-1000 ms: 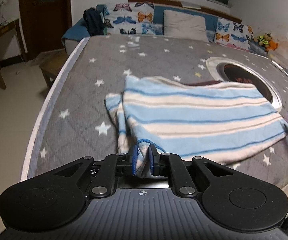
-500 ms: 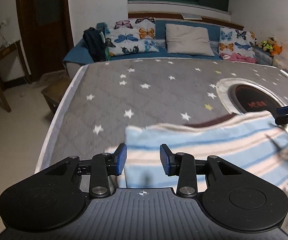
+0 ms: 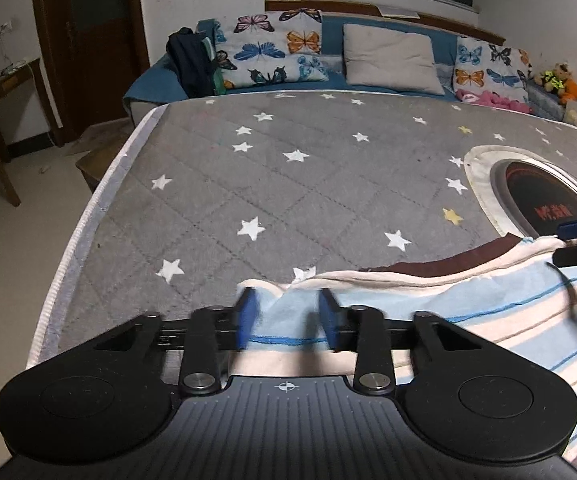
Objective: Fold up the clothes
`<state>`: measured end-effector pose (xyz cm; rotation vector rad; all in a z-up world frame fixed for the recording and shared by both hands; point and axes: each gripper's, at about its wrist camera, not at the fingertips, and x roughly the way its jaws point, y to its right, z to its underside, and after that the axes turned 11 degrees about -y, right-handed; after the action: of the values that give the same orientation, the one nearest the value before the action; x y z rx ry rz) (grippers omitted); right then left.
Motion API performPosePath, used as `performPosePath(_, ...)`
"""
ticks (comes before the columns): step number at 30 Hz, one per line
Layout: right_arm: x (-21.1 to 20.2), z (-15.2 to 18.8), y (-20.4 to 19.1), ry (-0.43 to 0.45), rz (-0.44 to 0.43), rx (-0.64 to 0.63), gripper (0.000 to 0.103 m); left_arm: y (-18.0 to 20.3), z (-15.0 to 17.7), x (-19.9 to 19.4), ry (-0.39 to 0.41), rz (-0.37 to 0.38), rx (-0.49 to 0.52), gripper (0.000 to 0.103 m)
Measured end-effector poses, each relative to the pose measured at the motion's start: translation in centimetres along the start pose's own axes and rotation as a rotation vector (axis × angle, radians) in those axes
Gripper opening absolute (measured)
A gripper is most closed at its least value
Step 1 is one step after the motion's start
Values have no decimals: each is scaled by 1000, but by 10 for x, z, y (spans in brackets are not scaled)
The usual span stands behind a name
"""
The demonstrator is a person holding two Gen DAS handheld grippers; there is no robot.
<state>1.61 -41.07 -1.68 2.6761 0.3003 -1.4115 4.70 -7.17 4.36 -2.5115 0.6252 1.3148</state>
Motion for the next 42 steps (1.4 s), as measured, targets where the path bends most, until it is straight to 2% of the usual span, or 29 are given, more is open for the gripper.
performPosePath(2,2,0,-1,-5,-2,-4,46,1,1,-3,2,28,3,8)
performPosePath(5,3,0,-2,-9,-1,-8,46,10,6,-13,22,71,34,5)
performPosePath(9,3,1,-5,-11,11,-23,46,25,12,-31,57,120,99,4)
performPosePath(13,3,1,-7,-5,27,-37,46,41,23,-55,83,199,169,3)
performPosePath(15,3,0,-8,-2,33,-42,46,49,32,-65,86,248,205,3)
performPosePath(20,4,-1,-11,3,41,-70,46,68,55,-76,58,287,297,3)
performPosePath(23,6,-3,-12,5,45,-85,46,70,59,-75,62,247,307,3)
performPosePath(28,13,-9,-15,-11,35,-111,45,54,39,-66,117,120,245,6)
performPosePath(29,13,-9,-15,-15,26,-111,36,50,35,-62,123,92,237,10)
performPosePath(30,14,-9,-15,-21,11,-109,31,46,31,-57,126,71,226,13)
performPosePath(32,14,-9,-18,-23,5,-120,21,37,24,-46,131,28,205,36)
performPosePath(33,13,-9,-20,-23,4,-125,18,35,22,-43,133,18,205,39)
performPosePath(34,12,-8,-21,-22,2,-129,15,31,19,-34,141,-28,204,40)
performPosePath(38,2,-4,-27,-9,-9,-148,9,20,11,-18,99,-6,218,54)
performPosePath(42,-10,-1,-35,2,-21,-171,9,22,7,-6,82,-6,256,54)
